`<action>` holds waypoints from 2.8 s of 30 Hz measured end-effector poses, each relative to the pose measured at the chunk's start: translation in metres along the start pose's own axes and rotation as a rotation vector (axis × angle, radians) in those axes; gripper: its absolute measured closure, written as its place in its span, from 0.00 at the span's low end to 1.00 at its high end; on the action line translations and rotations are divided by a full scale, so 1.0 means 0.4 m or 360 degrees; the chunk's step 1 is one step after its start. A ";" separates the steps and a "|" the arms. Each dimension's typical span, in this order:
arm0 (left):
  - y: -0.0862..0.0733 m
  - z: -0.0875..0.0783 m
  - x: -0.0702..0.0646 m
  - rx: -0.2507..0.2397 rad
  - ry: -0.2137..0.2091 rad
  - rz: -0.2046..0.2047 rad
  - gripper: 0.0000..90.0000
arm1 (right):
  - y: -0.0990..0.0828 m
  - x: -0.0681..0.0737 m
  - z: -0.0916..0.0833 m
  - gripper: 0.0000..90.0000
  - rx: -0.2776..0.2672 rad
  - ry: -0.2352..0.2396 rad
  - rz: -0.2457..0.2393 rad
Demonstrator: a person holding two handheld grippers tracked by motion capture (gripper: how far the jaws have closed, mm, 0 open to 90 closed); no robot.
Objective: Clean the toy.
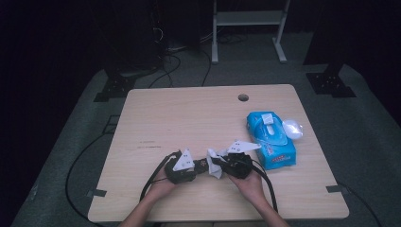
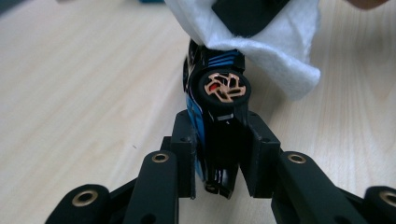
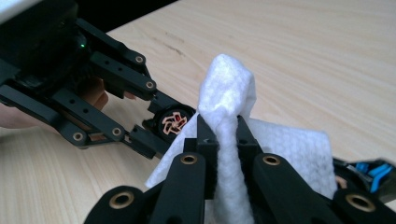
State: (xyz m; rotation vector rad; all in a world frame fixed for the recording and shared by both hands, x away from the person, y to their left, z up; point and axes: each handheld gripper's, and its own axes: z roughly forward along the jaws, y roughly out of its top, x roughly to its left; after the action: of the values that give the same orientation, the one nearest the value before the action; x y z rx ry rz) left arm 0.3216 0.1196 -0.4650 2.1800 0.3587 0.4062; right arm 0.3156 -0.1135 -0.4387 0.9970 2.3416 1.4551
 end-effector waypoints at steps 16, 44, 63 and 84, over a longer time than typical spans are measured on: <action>-0.008 0.044 0.007 0.0057 -0.0023 -0.0047 0.68 | -0.007 0.006 0.002 0.95 -0.0010 0.0050 0.0044; 0.020 -0.006 -0.007 -0.0182 0.0006 0.0036 0.80 | 0.006 -0.025 -0.034 0.95 -0.0073 0.0044 0.0130; -0.008 -0.006 0.018 -0.0106 -0.0008 0.0012 0.80 | -0.013 -0.133 -0.078 0.95 -0.0026 -0.0194 0.0230; -0.013 -0.065 0.095 -0.0283 -0.0123 -0.0414 0.57 | -0.020 -0.084 -0.054 0.95 -0.0037 -0.0089 0.0174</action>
State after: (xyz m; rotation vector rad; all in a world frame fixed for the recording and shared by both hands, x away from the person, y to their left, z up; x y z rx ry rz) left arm 0.3448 0.1559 -0.4482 1.9389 0.5352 0.2003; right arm 0.3264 -0.1526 -0.4406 1.1605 2.2582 1.4695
